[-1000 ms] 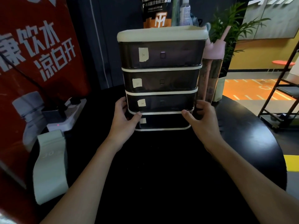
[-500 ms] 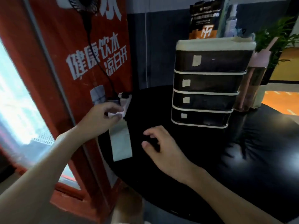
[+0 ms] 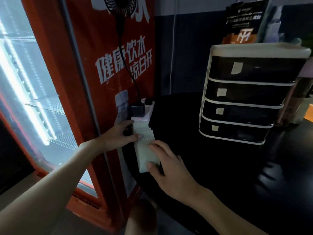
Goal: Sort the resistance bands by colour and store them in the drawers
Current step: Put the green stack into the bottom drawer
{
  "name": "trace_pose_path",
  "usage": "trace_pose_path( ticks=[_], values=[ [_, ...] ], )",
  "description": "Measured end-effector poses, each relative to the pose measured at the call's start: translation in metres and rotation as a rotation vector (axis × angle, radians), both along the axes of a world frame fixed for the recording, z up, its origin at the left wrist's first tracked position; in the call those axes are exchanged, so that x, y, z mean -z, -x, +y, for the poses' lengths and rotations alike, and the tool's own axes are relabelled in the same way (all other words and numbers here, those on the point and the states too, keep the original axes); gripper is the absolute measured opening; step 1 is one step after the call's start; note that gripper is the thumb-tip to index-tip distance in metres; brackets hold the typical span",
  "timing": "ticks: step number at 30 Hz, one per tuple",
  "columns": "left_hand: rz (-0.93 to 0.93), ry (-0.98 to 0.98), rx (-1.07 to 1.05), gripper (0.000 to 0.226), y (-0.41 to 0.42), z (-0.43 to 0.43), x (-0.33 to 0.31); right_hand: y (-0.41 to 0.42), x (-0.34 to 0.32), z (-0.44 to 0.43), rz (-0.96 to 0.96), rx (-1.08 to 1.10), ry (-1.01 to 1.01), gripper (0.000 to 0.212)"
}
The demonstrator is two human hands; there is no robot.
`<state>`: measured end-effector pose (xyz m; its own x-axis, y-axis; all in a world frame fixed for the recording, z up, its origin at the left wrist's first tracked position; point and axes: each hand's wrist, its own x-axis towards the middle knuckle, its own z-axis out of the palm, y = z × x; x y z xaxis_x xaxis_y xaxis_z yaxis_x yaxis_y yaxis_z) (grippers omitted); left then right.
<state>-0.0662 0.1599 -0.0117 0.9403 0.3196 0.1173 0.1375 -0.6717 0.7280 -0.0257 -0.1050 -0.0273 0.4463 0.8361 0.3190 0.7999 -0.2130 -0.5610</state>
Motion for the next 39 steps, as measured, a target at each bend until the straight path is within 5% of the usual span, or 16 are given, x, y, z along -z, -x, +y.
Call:
trace_pose_path(
  ticks=[8, 24, 34, 39],
  values=[
    [-0.006, 0.131, -0.002, 0.079, -0.003, -0.008, -0.001, -0.001, 0.001, 0.001, 0.004, 0.003, 0.003, 0.050],
    [-0.106, 0.191, 0.023, 0.060, -0.005, -0.016, -0.010, 0.001, -0.001, 0.000, 0.028, 0.018, -0.002, 0.048],
    [-0.139, 0.470, 0.031, 0.049, -0.005, -0.028, -0.020, -0.002, -0.001, 0.001, 0.085, 0.014, -0.045, 0.043],
    [-0.273, 0.526, -0.008, 0.052, 0.002, -0.042, -0.031, -0.004, -0.003, 0.000, 0.337, 0.035, -0.129, 0.059]
  ],
)
